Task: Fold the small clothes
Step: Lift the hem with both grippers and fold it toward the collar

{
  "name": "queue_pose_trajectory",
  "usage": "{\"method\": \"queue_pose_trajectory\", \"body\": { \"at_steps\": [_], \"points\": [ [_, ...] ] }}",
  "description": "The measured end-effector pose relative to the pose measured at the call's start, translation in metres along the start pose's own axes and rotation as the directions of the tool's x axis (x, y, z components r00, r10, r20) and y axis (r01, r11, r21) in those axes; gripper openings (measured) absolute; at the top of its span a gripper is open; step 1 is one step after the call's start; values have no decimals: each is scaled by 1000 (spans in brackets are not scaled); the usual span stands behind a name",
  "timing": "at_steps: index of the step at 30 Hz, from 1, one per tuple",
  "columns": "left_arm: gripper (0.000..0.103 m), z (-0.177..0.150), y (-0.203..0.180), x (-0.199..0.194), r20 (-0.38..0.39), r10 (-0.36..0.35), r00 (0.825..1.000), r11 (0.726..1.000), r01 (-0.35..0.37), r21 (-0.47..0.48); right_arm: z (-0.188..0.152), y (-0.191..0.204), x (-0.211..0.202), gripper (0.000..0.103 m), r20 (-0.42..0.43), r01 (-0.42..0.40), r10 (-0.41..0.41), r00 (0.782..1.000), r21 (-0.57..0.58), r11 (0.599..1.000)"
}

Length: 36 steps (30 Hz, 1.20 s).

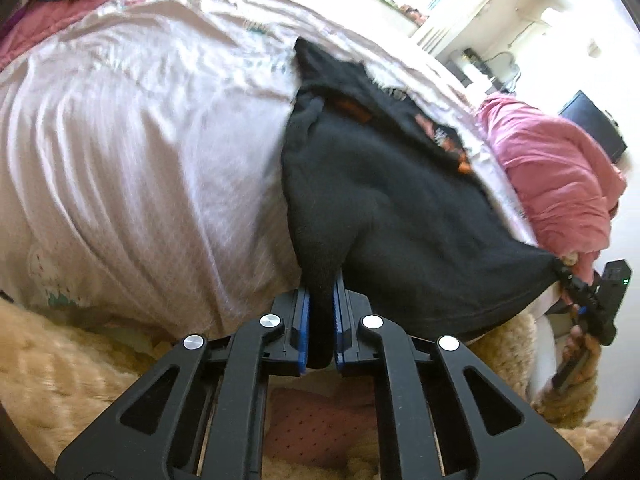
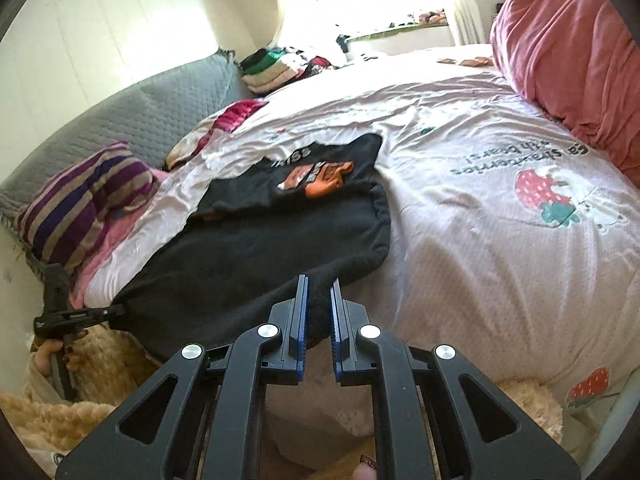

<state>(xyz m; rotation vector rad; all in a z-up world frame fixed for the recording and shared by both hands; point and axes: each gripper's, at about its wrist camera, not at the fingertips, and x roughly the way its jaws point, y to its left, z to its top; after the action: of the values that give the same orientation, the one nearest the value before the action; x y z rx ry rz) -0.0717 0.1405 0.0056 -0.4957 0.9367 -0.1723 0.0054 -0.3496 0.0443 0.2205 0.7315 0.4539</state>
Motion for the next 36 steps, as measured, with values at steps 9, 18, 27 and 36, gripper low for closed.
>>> {"method": "queue_pose_trajectory", "body": {
  "at_steps": [9,18,27,36],
  "points": [
    [3,37,-12,-17,91,-49,995,999,48,13,24,-1,-11,9,83,1,-1,997,-4,1000],
    [3,78,-31,-24,170,-44,985,998,35,56,57,4,-8,9,151,15,-11,988,-27,1000],
    [3,112,-42,-25,224,-28,974,998,13,69,96,8,4,9,188,30,-16,982,-69,997],
    [3,145,-49,-13,250,6,968,997,-25,73,133,13,29,9,214,58,-36,976,-98,993]
  ]
}}
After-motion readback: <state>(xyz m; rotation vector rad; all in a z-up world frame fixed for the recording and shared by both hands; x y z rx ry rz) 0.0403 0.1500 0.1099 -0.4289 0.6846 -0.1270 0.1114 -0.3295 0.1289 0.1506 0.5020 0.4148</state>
